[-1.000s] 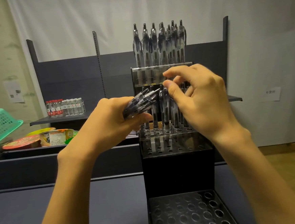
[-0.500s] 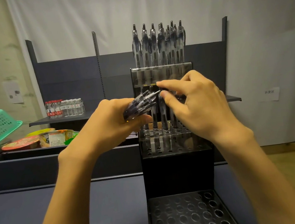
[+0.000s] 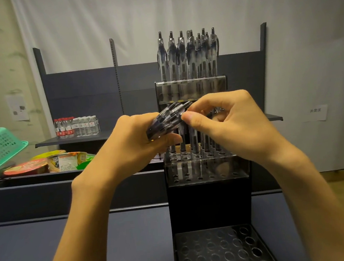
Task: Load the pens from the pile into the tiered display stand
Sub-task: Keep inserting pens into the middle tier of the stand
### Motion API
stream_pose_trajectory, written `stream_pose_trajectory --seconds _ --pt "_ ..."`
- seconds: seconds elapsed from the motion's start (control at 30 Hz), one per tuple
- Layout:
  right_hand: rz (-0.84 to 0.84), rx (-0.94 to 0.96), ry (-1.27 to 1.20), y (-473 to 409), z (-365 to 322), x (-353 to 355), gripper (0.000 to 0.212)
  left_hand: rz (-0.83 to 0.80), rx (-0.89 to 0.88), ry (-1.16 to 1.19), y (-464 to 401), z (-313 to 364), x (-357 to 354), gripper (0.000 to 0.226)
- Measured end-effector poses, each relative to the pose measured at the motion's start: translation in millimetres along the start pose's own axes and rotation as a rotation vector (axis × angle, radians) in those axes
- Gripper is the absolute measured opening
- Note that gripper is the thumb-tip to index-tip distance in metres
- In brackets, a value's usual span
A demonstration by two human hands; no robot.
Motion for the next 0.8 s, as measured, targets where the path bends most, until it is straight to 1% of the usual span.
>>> stream_pose_trajectory --seconds 0.13,0.33,0.4,0.53,0.67,0.8 --pt "-0.001 0.016 -0.024 -0.7 -1.3 -2.1 0.014 -0.012 -0.015 0.004 -1.2 2.0 -1.8 0.042" --pt "-0.042 -0.008 -0.023 -0.4 -0.8 -3.3 0.012 -0.005 -0.015 0.007 -1.9 1.5 -2.3 0.049" --pt "-0.024 -0.018 -0.022 -0.8 0.6 -2.8 0.012 -0.003 0.003 0.038 -1.7 2.6 -1.9 0.043" --pt "0.015 -0.057 -0.049 -2.1 4.9 -0.8 0.008 0.011 0.012 0.066 -1.1 5.8 0.1 0.023" --pt "0.048 -0.053 -0.047 -2.8 4.4 -0.5 0.01 0.006 0.019 0.073 -1.3 7.1 0.1 0.022" --pt "0.086 -0.049 -0.028 -3.9 4.9 -0.1 0.011 -0.006 0.063 0.149 0.3 5.7 1.3 0.015"
Point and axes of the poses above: each hand's wrist, its own y-axis away from the middle knuckle, its own x-axis out of the back of the hand, z = x × y, the point moved 4 cm from there along -y, towards the middle knuckle, and after that the axes turned 1 degree about -z, right-handed, at the moved point
